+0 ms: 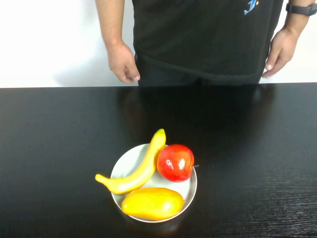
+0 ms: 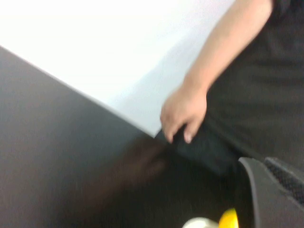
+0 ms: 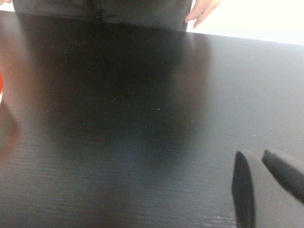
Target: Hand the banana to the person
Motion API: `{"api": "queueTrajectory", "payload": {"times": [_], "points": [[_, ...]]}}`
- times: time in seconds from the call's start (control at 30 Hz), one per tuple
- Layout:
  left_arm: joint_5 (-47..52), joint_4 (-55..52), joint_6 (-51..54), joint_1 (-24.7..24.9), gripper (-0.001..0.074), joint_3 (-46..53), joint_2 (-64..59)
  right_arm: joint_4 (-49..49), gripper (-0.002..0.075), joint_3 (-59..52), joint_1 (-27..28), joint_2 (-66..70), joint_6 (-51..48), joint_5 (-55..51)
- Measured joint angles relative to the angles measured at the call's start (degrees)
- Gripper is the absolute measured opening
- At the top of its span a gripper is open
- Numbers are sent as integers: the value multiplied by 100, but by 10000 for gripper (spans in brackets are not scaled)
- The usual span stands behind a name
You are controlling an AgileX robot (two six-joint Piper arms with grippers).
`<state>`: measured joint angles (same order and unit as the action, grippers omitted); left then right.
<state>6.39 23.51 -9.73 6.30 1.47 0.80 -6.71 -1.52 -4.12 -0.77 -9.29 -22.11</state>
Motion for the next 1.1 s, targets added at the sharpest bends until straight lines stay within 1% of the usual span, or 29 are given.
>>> {"api": "queueTrajectory", "payload": {"times": [0.1,0.23,0.37,0.43,0.53,0.63,0.7,0.77,0.93,1.1], "points": [[771,16,13,0,-4,-337,-18,0,-7,0,0,0,0,0],[1961,-143,310,0,-4,-1416,-584,0,-7,0,0,0,0,0],[3677,-760,762,0,-4,-2564,-1767,0,-7,0,0,0,0,0],[4600,-1150,973,0,-4,-3206,-2617,0,-7,0,0,0,0,0],[5477,-1451,1430,0,-4,-4004,-3833,0,-7,0,0,0,0,0],[5880,-1320,1922,30,-4,-4704,-4986,0,-7,0,0,0,0,0],[5958,-1123,2190,198,-4,-5044,-5604,0,-7,0,0,0,0,0],[5950,-1039,2360,489,-4,-5345,-6182,0,-7,0,0,0,0,0],[5925,-1098,2459,1493,-4,-6107,-7559,0,-8,0,0,0,0,0],[5711,-1264,2481,2293,-4,-6580,-8515,0,-7,0,0,0,0,0]]}}
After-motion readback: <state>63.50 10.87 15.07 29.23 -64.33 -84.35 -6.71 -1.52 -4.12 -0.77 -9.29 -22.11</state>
